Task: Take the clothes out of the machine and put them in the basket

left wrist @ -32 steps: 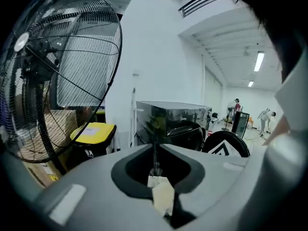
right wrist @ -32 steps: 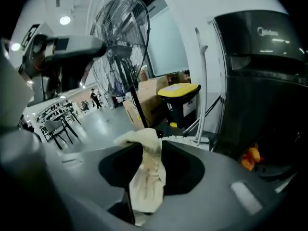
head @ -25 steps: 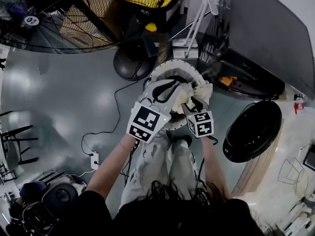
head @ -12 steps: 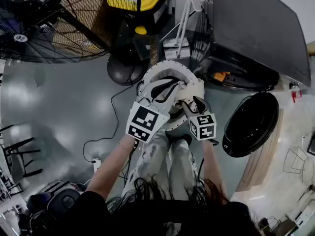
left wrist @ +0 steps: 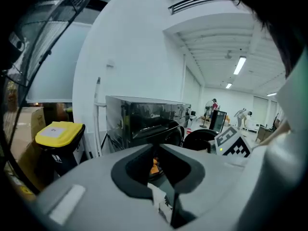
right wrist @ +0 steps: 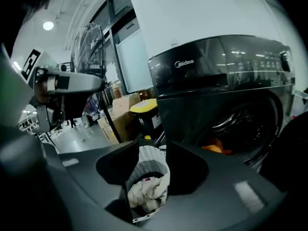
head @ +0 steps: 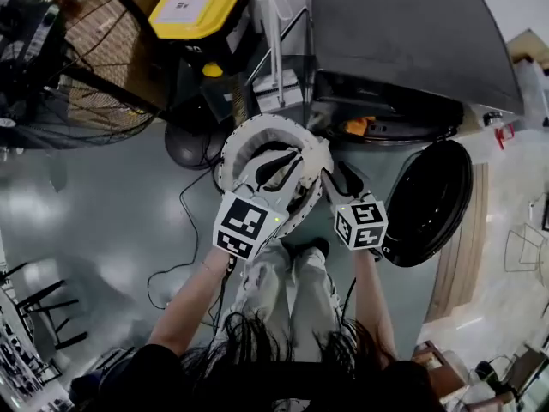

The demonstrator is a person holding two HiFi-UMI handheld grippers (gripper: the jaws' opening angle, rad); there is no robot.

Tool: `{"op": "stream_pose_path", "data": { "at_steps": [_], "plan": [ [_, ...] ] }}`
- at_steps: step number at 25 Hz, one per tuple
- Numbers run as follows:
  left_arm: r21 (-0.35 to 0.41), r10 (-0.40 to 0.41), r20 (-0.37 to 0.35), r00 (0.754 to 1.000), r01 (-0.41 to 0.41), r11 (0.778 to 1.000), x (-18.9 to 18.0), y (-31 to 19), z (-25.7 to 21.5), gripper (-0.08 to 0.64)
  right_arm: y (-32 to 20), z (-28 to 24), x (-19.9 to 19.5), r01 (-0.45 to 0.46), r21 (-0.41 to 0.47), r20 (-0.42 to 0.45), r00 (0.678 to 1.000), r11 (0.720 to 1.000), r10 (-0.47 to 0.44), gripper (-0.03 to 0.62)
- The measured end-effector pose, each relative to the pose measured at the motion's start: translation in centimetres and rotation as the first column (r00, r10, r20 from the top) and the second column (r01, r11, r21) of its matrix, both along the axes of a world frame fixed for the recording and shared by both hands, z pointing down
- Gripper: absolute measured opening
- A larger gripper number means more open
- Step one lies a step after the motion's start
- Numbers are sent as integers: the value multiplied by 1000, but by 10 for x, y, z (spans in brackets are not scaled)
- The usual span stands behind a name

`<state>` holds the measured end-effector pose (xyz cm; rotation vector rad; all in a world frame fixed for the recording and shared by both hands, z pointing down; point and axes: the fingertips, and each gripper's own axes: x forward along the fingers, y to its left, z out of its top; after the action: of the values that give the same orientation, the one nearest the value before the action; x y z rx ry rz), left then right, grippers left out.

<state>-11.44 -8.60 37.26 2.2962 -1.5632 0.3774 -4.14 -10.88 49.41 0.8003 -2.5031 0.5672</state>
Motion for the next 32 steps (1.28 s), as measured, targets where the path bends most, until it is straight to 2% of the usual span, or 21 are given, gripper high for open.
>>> {"op": "stream_pose_path", "data": {
  "at_steps": [7,16,22,32],
  "plan": [
    [-31,138,-20,990,-139,990,63,-24,35,38,-48,20,61,-136,29,8,991,990,135,181],
    [7,230,-22,973,-230,973,119,-73,102,38,-119,85,100,-212,78,41,977,974,210,184],
    [21,267,-33,963,-267,964,136,-88,148,38,-152,136,104,-211,105,38,977,972,208,189],
    [28,350,38,936,-351,936,141,-92,221,38,-212,211,88,-179,152,3,984,972,180,249]
  ]
}}
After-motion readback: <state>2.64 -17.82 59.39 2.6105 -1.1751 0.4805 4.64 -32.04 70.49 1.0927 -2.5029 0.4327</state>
